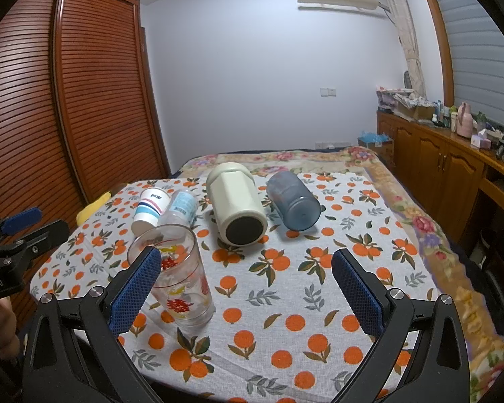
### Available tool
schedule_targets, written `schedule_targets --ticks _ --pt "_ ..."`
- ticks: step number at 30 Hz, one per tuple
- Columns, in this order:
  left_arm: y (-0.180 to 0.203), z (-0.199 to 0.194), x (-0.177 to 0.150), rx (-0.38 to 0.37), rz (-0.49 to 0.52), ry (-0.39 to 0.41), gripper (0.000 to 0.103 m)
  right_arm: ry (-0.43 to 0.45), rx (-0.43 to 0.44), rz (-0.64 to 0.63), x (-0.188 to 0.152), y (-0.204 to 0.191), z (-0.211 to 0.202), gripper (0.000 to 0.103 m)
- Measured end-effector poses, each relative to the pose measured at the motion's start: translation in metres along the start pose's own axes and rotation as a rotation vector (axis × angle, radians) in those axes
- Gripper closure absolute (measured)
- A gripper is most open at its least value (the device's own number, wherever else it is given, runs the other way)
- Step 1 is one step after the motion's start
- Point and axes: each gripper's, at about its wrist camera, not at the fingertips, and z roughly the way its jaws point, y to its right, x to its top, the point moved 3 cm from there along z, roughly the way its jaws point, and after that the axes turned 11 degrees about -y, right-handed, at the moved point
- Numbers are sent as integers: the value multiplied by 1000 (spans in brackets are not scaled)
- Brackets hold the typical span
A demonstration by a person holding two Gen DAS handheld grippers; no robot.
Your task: Flip cup upright
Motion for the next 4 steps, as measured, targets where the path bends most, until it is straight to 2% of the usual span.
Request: schedule_targets --ticks 4 --pt "0 0 0 0 0 -1 11 0 1 1 0 0 0 0"
